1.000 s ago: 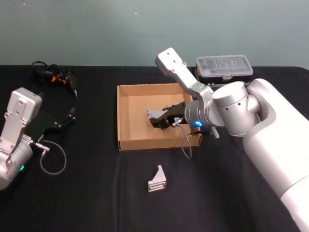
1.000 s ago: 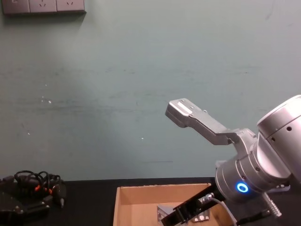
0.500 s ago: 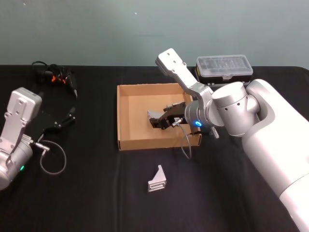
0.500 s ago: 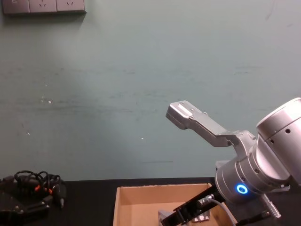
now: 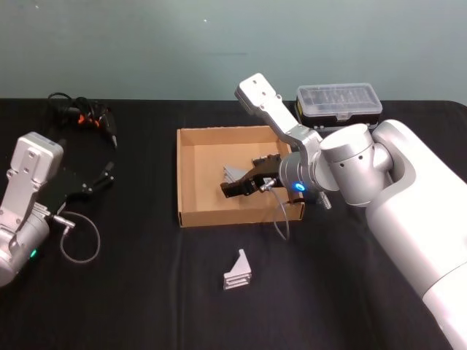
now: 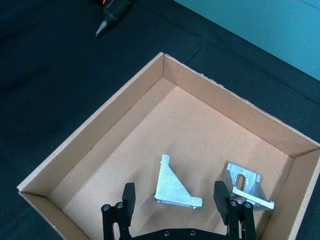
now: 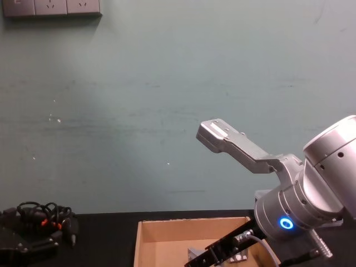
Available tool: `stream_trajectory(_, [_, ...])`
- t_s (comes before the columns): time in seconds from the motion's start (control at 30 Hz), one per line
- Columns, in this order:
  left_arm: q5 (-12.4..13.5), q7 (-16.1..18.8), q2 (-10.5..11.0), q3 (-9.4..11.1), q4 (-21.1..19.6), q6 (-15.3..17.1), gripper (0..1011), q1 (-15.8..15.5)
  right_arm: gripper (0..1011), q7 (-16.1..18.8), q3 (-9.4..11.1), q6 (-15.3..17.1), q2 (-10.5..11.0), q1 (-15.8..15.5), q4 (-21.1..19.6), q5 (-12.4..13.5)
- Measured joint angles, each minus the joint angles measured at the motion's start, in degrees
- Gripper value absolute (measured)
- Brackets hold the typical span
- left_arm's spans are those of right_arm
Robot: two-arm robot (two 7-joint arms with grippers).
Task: Use one hand to pick up the angle iron from the table and place it into the box.
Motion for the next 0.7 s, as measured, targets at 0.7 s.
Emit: stream_trajectory(0.7, [0.0, 0.0, 0.0, 0.0, 0.0, 0.0, 1011, 0.0, 1003, 0.2, 1.3, 0.2, 2.4, -4.2, -8.6, 0.5])
